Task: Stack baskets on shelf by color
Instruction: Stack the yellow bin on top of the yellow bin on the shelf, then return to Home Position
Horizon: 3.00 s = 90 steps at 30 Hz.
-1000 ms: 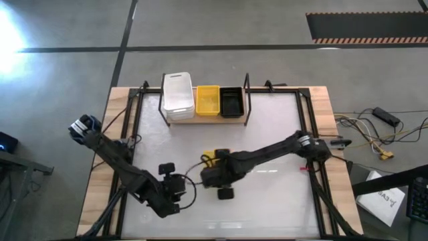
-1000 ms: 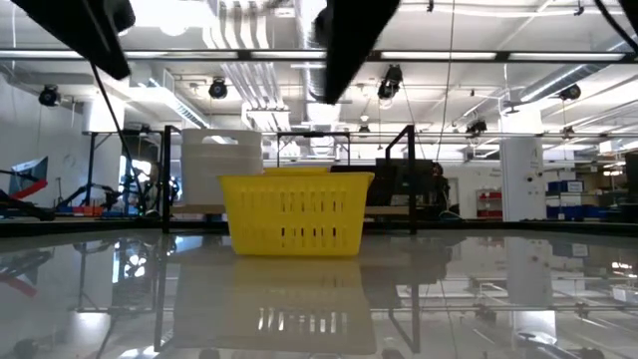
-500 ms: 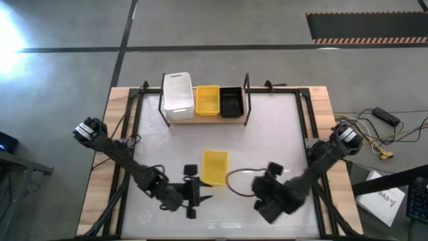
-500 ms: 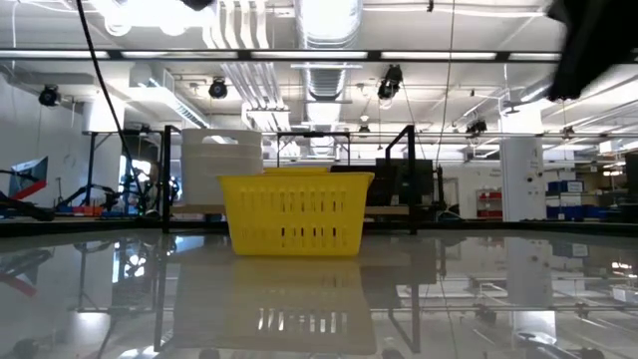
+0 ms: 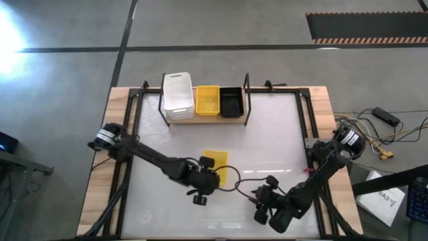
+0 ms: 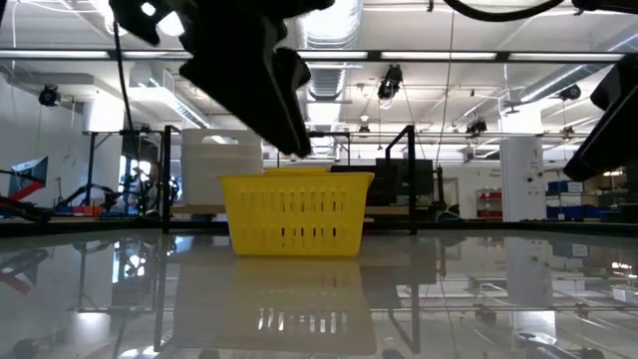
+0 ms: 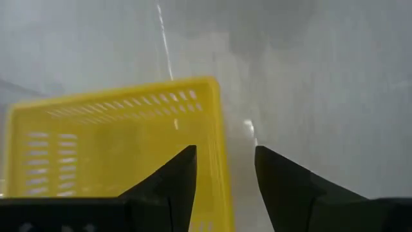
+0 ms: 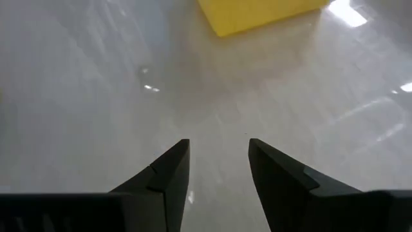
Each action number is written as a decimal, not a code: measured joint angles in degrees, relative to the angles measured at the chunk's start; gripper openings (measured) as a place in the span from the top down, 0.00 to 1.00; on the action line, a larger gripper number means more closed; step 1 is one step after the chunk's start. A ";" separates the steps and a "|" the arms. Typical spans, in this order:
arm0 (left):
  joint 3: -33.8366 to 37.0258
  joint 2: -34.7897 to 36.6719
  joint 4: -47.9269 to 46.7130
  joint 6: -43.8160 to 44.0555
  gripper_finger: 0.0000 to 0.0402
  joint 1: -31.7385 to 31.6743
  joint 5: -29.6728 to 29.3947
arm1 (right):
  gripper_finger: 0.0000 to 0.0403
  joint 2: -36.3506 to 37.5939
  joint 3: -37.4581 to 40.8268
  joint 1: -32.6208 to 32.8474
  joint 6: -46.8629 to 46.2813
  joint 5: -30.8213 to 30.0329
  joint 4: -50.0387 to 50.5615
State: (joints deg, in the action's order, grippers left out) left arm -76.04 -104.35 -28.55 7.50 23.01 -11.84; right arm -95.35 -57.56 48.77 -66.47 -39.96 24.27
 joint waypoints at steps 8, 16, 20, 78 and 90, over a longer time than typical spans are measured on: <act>-1.30 -4.64 -1.49 2.00 0.65 -0.45 2.57 | 0.67 -0.35 0.78 -0.04 0.64 -0.73 -3.68; -1.17 -4.26 -4.91 3.03 0.96 -0.58 3.05 | 0.71 -0.35 -0.27 -0.04 1.76 -1.23 -3.95; -2.46 -1.33 -9.15 4.15 0.99 -0.30 2.65 | 0.73 -0.35 -0.27 -0.04 2.52 -2.11 -4.09; -8.62 6.34 -12.57 -24.87 0.68 -38.32 -10.47 | 0.83 -0.35 -0.18 -0.04 7.14 -5.13 -6.20; -8.05 5.58 -6.93 -13.77 0.73 -39.69 -6.07 | 0.83 -0.35 -0.18 -0.04 8.04 -5.11 -7.02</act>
State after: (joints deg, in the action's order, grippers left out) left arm -84.10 -98.77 -35.48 -6.27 -16.68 -17.91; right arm -95.70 -57.74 48.73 -58.43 -45.06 17.26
